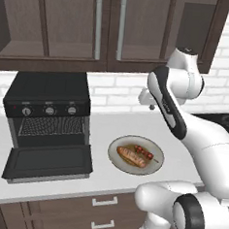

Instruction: Pick up the kebab skewer and baguette bread, and place them inside the toaster oven. Close the toaster oven door and start by setting the timer.

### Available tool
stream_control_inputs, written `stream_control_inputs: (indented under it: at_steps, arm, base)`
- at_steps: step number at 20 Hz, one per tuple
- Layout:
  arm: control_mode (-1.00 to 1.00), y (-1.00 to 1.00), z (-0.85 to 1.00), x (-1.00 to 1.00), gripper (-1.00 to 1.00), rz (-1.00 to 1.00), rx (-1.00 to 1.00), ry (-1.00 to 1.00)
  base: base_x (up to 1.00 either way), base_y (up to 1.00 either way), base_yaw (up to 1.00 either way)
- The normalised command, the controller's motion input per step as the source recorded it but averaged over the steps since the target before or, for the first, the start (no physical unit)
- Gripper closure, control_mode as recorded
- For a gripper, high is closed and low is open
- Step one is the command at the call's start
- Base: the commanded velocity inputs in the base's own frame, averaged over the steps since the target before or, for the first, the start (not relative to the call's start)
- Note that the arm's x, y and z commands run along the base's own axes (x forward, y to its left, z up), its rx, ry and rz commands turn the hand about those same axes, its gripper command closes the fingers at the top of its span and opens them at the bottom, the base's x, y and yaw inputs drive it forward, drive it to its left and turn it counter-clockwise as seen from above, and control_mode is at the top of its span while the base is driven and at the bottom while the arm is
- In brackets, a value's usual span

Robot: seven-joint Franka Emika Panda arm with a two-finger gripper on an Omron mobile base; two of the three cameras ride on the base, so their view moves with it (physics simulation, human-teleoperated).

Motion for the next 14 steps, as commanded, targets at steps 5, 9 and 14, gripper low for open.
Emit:
stream_control_inputs:
  at_steps: [5,9,14]
  arm:
    - [-1.00,0.01,0.00,-0.28,-1.00,0.03,0.00,-0.02]
    - [-1.00,0.43,0.00,-0.76,-1.00,0.01,0.00,-0.18]
    - [-1.00,0.99,-0.01,-0.49,-1.00,-0.08,-0.02,-0.23]
  base:
    - [0.00,0.00,0.00]
    - [0.00,0.00,0.00]
    - [0.00,0.00,0.00]
